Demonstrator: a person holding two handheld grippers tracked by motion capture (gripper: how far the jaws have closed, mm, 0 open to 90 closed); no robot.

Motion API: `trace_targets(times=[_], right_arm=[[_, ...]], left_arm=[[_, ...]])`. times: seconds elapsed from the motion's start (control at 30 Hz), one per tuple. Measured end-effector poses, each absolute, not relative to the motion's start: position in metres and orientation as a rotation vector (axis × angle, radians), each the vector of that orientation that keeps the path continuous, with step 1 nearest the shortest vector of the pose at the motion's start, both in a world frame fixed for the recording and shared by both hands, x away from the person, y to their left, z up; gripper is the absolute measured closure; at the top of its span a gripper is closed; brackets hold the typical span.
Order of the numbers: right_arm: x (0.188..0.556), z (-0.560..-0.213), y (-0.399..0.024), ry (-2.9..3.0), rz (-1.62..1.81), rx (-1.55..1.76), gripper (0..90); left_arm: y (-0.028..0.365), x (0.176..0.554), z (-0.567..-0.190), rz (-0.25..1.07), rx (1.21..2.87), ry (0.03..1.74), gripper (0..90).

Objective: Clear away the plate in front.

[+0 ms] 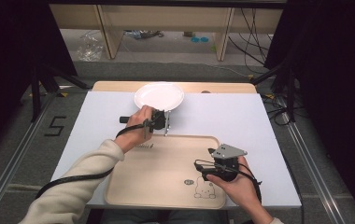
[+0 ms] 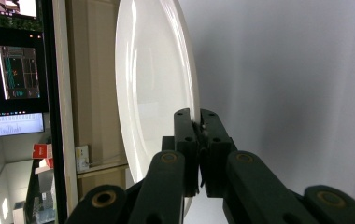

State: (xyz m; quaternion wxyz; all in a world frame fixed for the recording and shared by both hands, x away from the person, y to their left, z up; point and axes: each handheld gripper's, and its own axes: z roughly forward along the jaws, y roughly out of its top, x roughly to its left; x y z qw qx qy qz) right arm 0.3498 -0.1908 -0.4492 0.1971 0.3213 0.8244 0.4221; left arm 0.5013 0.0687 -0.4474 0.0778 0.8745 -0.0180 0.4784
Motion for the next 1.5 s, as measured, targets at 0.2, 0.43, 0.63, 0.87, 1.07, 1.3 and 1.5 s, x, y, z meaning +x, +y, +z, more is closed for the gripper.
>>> trace_targets(times=[0.2,0.43,0.63,0.87,1.07,1.3,1.5], right_arm=[[0.35,-0.449,-0.191,2.299,1.185,0.9,25.4],[0.349,-0.448,-0.191,2.297,1.188,0.899,25.2],[0.35,-0.448,-0.192,2.292,1.187,0.89,25.1],[0.349,-0.448,-0.192,2.288,1.188,0.897,25.0],[0.35,-0.448,-0.192,2.288,1.187,0.898,25.0],[0.349,-0.448,-0.192,2.287,1.187,0.898,24.9],[0.349,-0.448,-0.192,2.286,1.186,0.899,24.9]], left_arm=[[0.072,0.494,-0.444,1.442,2.608,-0.059,87.3],[0.072,0.488,-0.439,1.449,2.593,-0.068,87.3],[0.072,0.481,-0.434,1.451,2.578,-0.078,87.3],[0.073,0.474,-0.431,1.451,2.576,-0.085,87.3],[0.074,0.468,-0.429,1.458,2.573,-0.096,87.3],[0.075,0.462,-0.428,1.452,2.566,-0.102,87.3],[0.076,0.457,-0.426,1.461,2.561,-0.118,87.3]])
